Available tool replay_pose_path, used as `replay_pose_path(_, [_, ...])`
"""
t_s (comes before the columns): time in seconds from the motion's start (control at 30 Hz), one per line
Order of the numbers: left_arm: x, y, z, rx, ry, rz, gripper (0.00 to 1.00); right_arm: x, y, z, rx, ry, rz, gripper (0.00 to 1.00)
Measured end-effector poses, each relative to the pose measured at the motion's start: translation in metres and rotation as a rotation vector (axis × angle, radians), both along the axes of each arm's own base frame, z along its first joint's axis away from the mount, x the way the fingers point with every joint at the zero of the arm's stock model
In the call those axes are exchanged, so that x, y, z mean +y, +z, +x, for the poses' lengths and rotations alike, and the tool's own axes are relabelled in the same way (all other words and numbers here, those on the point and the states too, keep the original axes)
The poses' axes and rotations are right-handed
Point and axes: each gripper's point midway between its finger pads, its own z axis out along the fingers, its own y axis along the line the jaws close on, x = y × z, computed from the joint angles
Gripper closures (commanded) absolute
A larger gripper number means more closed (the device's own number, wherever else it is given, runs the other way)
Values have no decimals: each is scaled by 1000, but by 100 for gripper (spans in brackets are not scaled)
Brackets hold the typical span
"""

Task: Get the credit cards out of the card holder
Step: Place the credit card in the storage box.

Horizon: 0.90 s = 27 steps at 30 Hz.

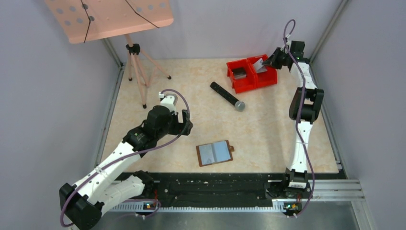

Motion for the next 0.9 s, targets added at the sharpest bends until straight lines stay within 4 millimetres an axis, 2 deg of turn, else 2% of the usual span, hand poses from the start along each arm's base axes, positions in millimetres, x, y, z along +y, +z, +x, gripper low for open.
replay_pose_path(0.13, [-1, -1, -1, 6, 0, -8, 5, 1, 4, 6, -22, -11, 21, 100])
replay_pose_path(0.4, [-2, -2, 0, 11, 1, -9, 5, 1, -6, 10, -7, -27, 44, 100])
replay_pose_path(0.67, [-4, -8, 2, 30, 0, -1, 5, 0, -5, 14, -15, -45, 51, 84])
replay_pose_path(0.9, [-5, -6, 3, 21, 0, -9, 5, -5, -6, 17, -19, -75, 35, 81])
